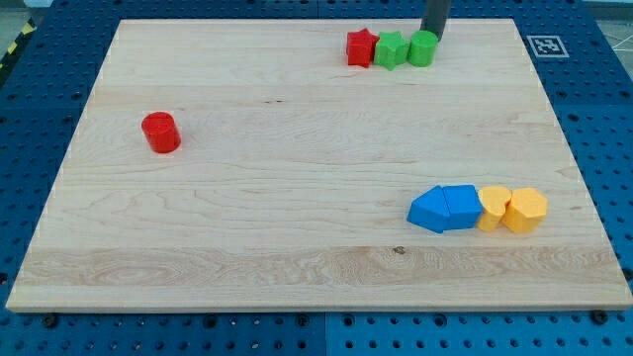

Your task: Nudge the line of blocks right a bit

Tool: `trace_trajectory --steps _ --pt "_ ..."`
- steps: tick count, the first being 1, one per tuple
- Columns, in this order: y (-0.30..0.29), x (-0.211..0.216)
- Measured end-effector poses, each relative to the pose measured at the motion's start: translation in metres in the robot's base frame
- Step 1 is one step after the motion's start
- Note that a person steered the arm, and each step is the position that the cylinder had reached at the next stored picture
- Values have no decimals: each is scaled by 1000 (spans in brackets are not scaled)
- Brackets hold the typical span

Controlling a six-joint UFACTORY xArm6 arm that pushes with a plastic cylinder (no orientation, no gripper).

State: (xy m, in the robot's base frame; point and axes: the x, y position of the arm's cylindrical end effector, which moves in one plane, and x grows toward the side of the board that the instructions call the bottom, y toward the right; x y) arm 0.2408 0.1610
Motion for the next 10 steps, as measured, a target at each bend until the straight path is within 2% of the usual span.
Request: trace_trajectory --steps 1,2,3,4,5,6,9,10 --pt "1 3" --pt "13 -19" --pt "37 -16" --pt "52 15" --pt "45 24" --pt "9 -18" --pt "-124 -19" --pt "-143 -18"
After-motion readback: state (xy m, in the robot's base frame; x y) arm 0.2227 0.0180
